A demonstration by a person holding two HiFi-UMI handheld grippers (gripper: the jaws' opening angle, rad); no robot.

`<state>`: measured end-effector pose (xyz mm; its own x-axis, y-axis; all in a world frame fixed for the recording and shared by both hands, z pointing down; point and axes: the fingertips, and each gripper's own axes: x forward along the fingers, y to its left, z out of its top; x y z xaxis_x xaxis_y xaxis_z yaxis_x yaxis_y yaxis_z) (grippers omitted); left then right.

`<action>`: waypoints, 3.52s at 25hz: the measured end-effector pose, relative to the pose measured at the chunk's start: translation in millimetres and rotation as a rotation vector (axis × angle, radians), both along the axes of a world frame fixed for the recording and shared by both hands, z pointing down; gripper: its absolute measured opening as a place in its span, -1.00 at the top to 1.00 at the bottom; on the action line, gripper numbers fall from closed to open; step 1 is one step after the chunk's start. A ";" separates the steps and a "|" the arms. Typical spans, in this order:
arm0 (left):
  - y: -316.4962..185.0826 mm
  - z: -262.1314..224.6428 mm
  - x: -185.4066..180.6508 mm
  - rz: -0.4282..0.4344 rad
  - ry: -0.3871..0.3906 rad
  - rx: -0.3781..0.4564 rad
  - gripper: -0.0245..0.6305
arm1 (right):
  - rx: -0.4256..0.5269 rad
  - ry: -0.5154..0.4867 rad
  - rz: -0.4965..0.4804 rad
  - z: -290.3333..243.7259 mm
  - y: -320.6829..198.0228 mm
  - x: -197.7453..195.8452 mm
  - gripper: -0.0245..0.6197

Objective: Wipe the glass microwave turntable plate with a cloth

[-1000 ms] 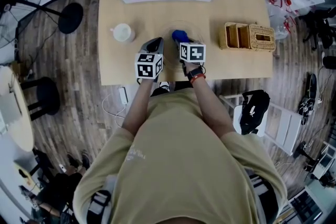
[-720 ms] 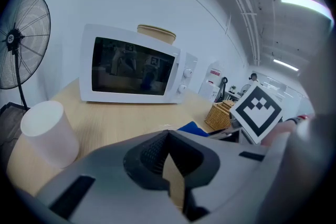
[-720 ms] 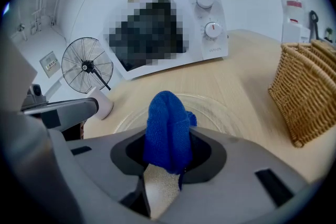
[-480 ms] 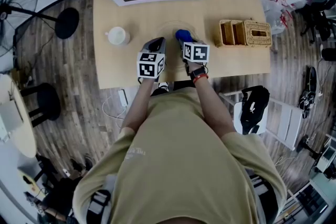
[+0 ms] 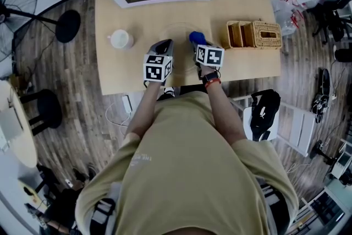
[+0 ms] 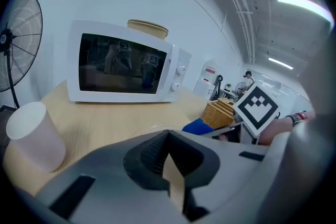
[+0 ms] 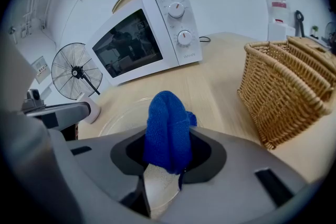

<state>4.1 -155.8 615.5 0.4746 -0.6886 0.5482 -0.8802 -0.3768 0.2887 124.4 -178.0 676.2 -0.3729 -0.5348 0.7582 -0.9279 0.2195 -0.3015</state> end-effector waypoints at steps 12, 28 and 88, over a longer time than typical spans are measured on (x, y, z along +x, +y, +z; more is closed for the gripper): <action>2.1 -0.2 -6.7 -0.010 -0.005 0.000 0.87 | 0.003 0.020 0.032 -1.6 1.1 16.8 0.47; 18.5 -0.2 -40.9 -0.052 -0.028 0.010 0.87 | 0.042 -0.049 0.016 -11.8 8.2 -18.5 0.47; 51.8 12.7 -93.7 -0.142 -0.067 -0.018 0.87 | -0.020 -0.061 -0.301 4.4 59.0 -141.5 0.46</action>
